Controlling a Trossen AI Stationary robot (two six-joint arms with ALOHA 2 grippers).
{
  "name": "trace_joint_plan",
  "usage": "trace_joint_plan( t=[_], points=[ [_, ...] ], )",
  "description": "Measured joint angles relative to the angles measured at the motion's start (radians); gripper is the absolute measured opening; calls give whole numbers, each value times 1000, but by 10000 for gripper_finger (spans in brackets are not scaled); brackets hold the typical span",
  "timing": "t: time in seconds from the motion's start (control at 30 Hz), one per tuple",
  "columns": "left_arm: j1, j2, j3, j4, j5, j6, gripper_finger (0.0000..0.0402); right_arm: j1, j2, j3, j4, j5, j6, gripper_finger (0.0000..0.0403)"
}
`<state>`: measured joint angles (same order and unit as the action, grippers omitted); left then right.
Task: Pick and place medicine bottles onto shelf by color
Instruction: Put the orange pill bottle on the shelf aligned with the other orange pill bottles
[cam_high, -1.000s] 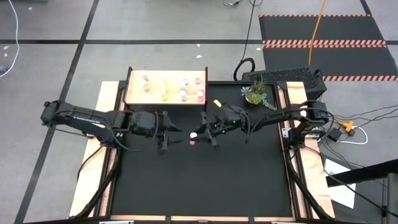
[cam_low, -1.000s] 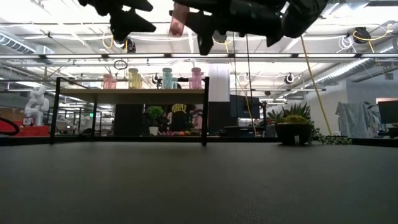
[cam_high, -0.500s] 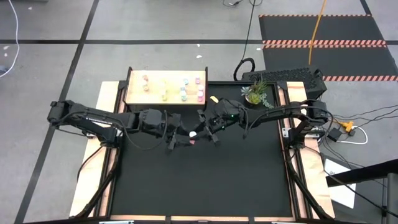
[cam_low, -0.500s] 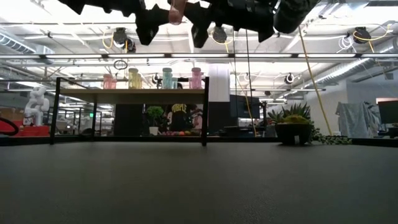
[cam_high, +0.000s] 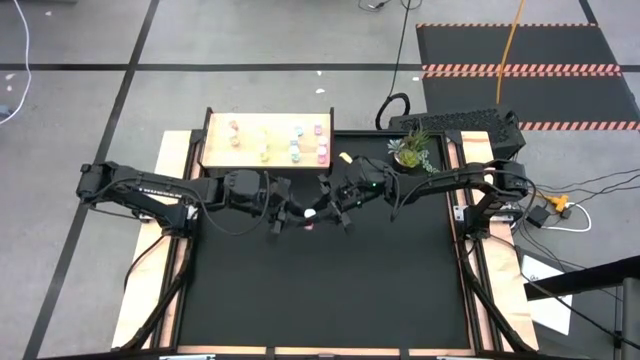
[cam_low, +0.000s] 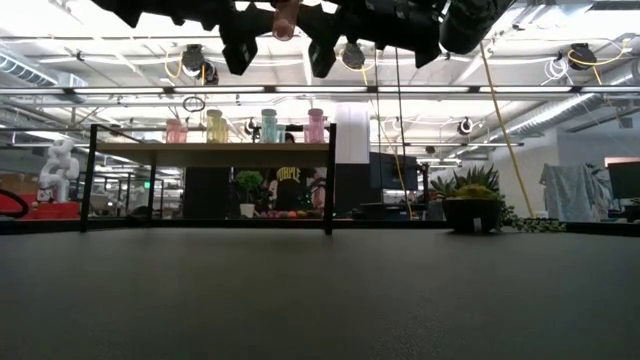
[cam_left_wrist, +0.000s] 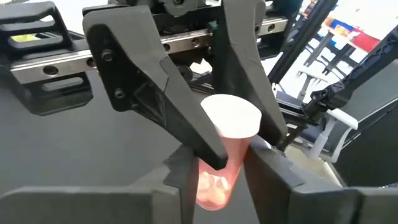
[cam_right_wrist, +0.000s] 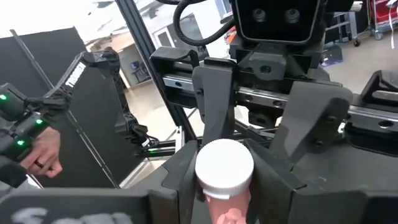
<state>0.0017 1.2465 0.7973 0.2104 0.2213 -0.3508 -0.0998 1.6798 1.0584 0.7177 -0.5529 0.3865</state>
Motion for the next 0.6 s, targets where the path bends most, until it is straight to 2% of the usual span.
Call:
trace_joint_plan(
  t=[0.1,0.3,0.6],
  points=[
    [1,0,0,7,14,0,107,-6,0,0,9,-3,25,116],
    [2,-2,0,33,21,28,113,-29,0,-2,63,-14,53,119],
    [2,-2,0,79,6,64,115,-37,-6,-2,107,-16,84,180]
  ],
)
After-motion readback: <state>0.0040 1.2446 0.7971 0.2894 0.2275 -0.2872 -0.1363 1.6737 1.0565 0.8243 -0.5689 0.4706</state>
